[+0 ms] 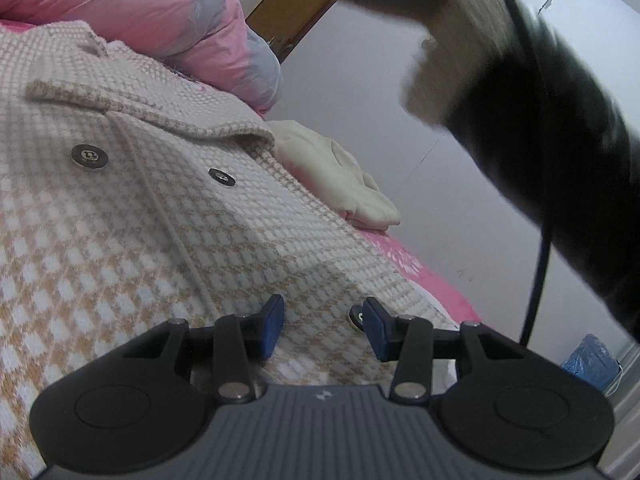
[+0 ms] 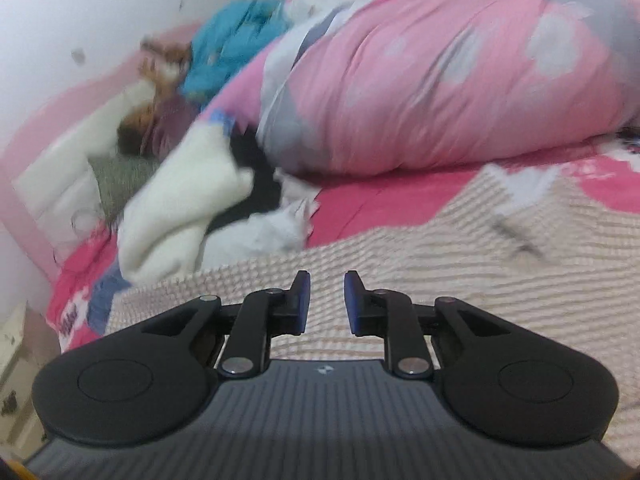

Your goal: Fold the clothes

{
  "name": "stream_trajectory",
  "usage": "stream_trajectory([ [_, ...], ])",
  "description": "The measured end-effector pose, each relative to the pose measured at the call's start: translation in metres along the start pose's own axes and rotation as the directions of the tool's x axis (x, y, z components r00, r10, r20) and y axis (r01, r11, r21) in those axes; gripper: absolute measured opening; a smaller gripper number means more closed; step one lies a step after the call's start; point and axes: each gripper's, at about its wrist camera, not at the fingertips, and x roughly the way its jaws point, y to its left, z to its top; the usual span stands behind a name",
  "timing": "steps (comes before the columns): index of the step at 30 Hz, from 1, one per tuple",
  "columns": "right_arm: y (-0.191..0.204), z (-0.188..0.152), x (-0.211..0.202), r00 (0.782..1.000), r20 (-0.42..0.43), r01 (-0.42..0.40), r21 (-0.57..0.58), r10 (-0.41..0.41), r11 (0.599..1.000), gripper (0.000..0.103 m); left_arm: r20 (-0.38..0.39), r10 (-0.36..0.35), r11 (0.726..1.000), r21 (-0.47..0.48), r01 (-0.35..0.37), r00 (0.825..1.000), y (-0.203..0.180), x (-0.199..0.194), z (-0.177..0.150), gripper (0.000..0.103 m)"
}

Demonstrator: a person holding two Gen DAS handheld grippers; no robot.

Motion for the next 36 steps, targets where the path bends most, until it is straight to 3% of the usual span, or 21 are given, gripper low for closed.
stream_trajectory([
  [2, -0.038, -0.006, -0.045, 0.994, 0.107, 0.009, 0.083, -0.018, 0.997, 0.033, -0.013, 0.006, 1.0, -0.021, -0.006, 1.0, -0.001, -0.002, 0.003, 0.045],
  [5, -0.118, -0.032, -0.114, 0.958, 0.263, 0.035, 0.288, -0.114, 0.957, 0.041, -0.034, 0.024, 0.997, -0.066, -0.027, 0.999, -0.005, -0.009, 0.012, 0.051],
  [7, -0.175, -0.058, -0.154, 0.923, 0.321, 0.046, 0.454, -0.211, 0.89, 0.041, -0.027, 0.059, 0.996, -0.068, -0.061, 0.998, -0.009, -0.019, 0.025, 0.053],
  [10, -0.24, -0.1, -0.183, 0.89, 0.321, 0.049, 0.637, -0.323, 0.769, 0.04, -0.002, 0.147, 0.985, -0.087, -0.147, 0.989, -0.007, -0.033, 0.055, 0.054],
  [12, -0.265, -0.118, -0.18, 0.893, 0.315, 0.022, 0.681, -0.32, 0.732, 0.037, 0.014, 0.213, 0.971, -0.115, -0.21, 0.977, -0.002, -0.042, 0.078, 0.055],
  [15, -0.28, -0.132, -0.154, 0.915, 0.295, 0.0, 0.68, -0.274, 0.734, 0.034, 0.036, 0.341, 0.929, -0.165, -0.331, 0.94, 0.016, -0.046, 0.111, 0.055],
  [19, -0.289, -0.148, -0.111, 0.936, 0.228, 0.054, 0.658, -0.267, 0.751, 0.029, 0.049, 0.465, 0.867, -0.227, -0.444, 0.884, 0.053, -0.039, 0.144, 0.062],
  [22, -0.27, -0.149, -0.089, 0.93, 0.19, 0.188, 0.494, -0.316, 0.849, 0.028, 0.05, 0.514, 0.832, -0.272, -0.483, 0.857, 0.085, -0.028, 0.162, 0.066],
  [27, -0.271, -0.15, -0.087, 0.938, 0.203, 0.16, 0.463, -0.281, 0.872, 0.03, 0.025, 0.552, 0.787, -0.346, -0.51, 0.834, 0.131, -0.004, 0.185, 0.066],
  [33, -0.27, -0.15, -0.087, 0.94, 0.208, 0.152, 0.454, -0.27, 0.878, 0.03, -0.07, 0.618, 0.712, -0.372, -0.596, 0.783, 0.161, 0.026, 0.201, 0.062],
  [36, -0.272, -0.151, -0.086, 0.939, 0.208, 0.153, 0.455, -0.272, 0.877, 0.03, -0.069, 0.647, 0.71, -0.309, -0.633, 0.759, 0.158, 0.038, 0.205, 0.061],
])
